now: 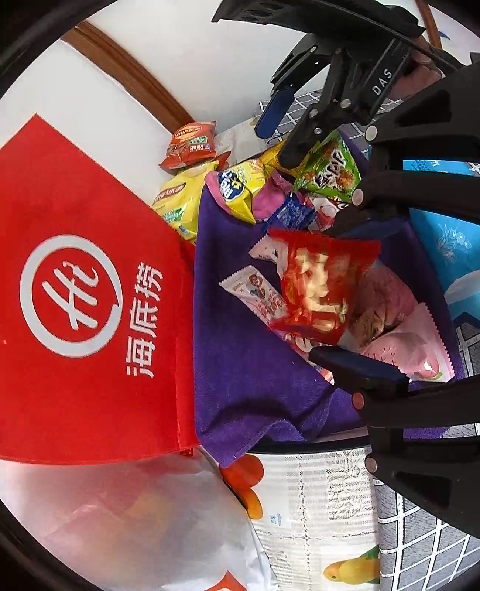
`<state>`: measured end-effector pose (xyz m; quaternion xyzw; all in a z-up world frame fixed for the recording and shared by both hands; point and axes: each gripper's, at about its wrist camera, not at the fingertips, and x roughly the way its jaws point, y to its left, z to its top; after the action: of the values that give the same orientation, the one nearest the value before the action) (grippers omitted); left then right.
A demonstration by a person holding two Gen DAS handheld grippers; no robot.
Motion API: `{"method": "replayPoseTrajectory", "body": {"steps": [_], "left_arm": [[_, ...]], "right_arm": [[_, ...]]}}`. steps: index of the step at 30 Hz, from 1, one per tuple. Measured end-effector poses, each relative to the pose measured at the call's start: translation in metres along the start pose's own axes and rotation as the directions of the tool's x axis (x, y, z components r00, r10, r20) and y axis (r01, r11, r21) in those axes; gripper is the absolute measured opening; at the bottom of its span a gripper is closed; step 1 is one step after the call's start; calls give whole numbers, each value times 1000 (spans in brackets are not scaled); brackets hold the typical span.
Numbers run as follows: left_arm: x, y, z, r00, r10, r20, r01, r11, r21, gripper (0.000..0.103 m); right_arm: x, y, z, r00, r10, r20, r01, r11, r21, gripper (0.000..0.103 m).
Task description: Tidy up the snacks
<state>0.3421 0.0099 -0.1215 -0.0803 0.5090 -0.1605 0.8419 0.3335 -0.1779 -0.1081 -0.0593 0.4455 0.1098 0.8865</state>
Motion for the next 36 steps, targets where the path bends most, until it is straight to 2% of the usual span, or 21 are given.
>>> {"method": "replayPoseTrajectory", "body": {"steps": [5,8,16,19,22,29,36], "left_arm": [[-10,-9,0,999,-1,33,0,1000,31,68],[-21,-14,0,999,7,48,-10,999,50,73],[-51,-22,-4,996,-12,85,7,998,63,75],[-65,-32,-7,995,-6,97,-2,996,87,75],[-81,-45,-10,992,-14,127,-1,994,111,76],[-124,-70,-40,981,-16,191,-10,991,136,83],[-155,-83,-77,971,23,239,-59,988,144,89]], "right_arm": [[-3,-3,3,1000,-9,15,8,1000,22,61],[-10,-2,3,999,-19,35,18,1000,25,61],[-44,0,3,997,-36,66,32,998,60,61],[-63,3,-4,995,-73,73,70,997,46,61],[-83,3,-14,995,-73,70,68,996,62,66],[-128,2,-36,991,-96,90,86,990,114,74],[-170,4,-60,982,-142,127,123,982,143,79]]}}
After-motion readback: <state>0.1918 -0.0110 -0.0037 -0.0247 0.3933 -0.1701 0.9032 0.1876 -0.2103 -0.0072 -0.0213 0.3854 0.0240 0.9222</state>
